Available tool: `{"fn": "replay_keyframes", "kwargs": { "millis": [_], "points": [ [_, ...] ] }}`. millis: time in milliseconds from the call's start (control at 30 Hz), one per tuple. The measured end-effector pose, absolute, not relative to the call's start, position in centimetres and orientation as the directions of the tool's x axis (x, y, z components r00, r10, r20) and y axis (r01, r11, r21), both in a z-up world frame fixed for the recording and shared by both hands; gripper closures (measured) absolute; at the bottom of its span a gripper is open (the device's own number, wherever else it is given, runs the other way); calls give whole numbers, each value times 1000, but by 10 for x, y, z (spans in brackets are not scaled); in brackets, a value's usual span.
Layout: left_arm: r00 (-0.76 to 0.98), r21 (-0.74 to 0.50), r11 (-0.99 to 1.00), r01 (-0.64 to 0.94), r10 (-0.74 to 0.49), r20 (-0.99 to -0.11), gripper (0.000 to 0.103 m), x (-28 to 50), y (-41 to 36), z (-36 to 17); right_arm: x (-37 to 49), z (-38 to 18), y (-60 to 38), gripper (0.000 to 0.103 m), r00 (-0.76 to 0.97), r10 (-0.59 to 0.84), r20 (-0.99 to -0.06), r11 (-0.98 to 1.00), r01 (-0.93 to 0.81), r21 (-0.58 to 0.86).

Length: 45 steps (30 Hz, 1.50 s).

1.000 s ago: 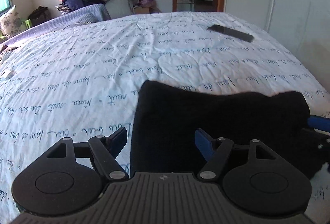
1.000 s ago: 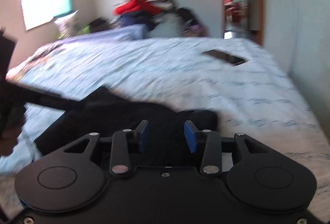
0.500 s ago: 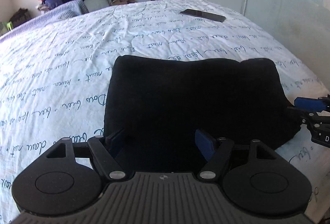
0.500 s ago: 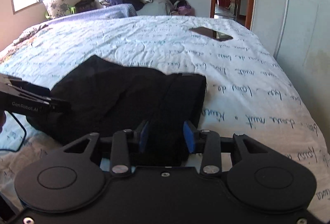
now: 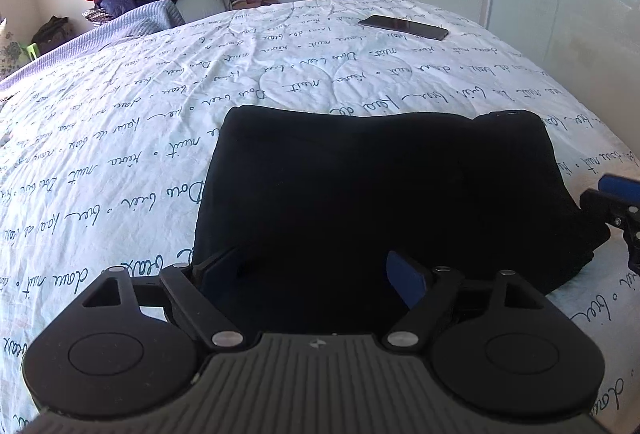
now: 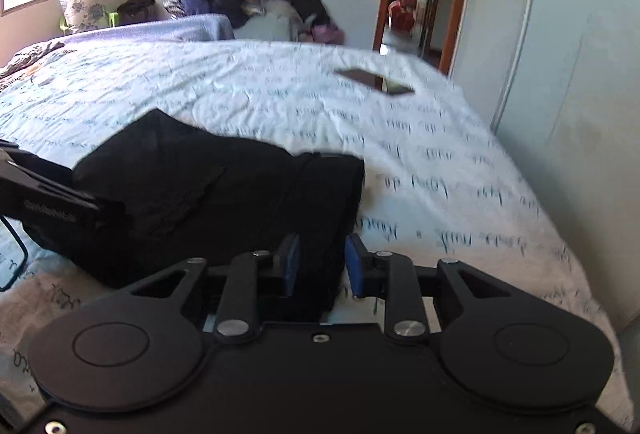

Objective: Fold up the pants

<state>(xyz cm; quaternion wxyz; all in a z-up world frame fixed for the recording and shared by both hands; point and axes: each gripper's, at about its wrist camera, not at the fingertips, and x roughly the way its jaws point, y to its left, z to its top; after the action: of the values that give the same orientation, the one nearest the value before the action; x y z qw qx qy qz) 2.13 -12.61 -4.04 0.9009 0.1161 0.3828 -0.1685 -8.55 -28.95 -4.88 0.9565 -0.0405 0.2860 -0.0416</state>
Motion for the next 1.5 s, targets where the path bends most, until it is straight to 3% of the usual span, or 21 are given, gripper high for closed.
{"fn": "replay_keyframes", "kwargs": {
  "millis": [167,367,567,633,733,800,867,1033,1200,1300,1333,1400,1467,1500],
  "points": [
    [652,85,920,381,-203,-730,18,19,-128,-40,-71,-71,-274,78,795,-82,-601,988,-16,-156],
    [660,98,923,373,-190,-727,13,16,-127,-41,-77,-68,-282,74,802,-72,-592,996,31,-79],
    [662,100,927,361,-179,-728,11,16,-127,-42,-76,-74,-270,74,799,-93,-594,989,8,-145],
    [662,103,926,362,-178,-728,10,16,-127,-42,-77,-73,-273,65,795,-115,-595,987,25,-158],
    [661,82,929,361,-193,-725,11,14,-122,-39,-77,-61,-287,50,802,-89,-591,996,72,-52],
    [661,56,930,364,-215,-719,12,14,-119,-35,-74,-52,-299,16,814,-88,-574,993,117,13],
    [665,39,929,369,-234,-709,12,15,-117,-32,-68,-46,-313,9,815,-93,-572,983,166,77],
    [689,61,925,376,-235,-686,13,20,-125,-27,-59,-35,-346,8,857,-79,-510,945,228,236],
    [687,56,927,371,-233,-688,13,40,-137,-24,-37,-35,-337,9,849,-157,-504,985,169,-22],
    [702,63,937,344,-212,-680,12,52,-144,-23,-20,-39,-348,9,842,-59,-536,991,115,72],
    [705,67,938,341,-208,-677,12,54,-146,-23,-15,-40,-350,12,833,-40,-551,990,107,90],
    [715,83,935,344,-204,-669,12,60,-153,-22,-6,-42,-352,41,817,-30,-576,990,102,94],
    [723,103,931,349,-198,-661,12,63,-160,-23,1,-46,-357,61,809,5,-588,986,94,138],
    [727,111,929,354,-198,-658,12,65,-165,-23,3,-48,-360,65,805,26,-592,981,93,169]
  ]
}}
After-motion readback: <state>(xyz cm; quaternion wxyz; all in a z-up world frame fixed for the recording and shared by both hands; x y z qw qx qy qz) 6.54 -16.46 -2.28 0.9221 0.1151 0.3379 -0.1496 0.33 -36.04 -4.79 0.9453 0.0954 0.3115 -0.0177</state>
